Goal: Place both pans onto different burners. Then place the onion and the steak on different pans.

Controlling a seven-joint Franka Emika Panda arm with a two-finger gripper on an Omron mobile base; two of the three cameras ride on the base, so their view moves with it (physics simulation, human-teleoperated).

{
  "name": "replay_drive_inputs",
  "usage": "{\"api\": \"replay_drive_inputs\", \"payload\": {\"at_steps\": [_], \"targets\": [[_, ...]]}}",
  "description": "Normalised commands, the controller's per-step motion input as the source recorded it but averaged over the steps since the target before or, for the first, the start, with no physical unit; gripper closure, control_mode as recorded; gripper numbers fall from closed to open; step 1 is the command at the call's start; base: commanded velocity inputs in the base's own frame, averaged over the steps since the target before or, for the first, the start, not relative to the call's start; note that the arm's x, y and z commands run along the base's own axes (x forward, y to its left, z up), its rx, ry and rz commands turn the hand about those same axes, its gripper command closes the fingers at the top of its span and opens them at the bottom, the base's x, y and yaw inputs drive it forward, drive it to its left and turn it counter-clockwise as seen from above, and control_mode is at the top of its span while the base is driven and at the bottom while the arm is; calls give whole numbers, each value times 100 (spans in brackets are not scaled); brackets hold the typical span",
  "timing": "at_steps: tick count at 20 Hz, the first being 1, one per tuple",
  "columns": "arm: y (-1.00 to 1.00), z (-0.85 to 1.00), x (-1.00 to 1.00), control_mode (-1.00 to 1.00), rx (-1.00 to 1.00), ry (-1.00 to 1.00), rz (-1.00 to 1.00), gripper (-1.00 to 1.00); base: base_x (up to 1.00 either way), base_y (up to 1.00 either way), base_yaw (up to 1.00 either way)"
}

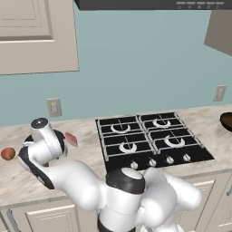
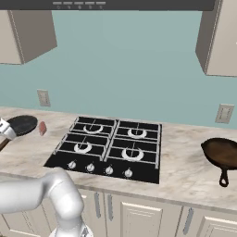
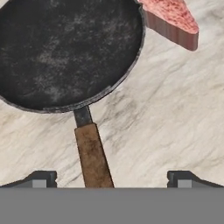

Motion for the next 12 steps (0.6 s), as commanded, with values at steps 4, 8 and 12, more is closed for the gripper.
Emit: {"api": "replay_drive_inputs", "payload": {"at_steps": [4,8,12], "targets": [[8,-15,17,-100,0,0,0,-100,0,0,0],[13,-17,18,-100,0,0,0,-100,0,0,0],[16,-18,15,-100,0,0,0,-100,0,0,0]]}}
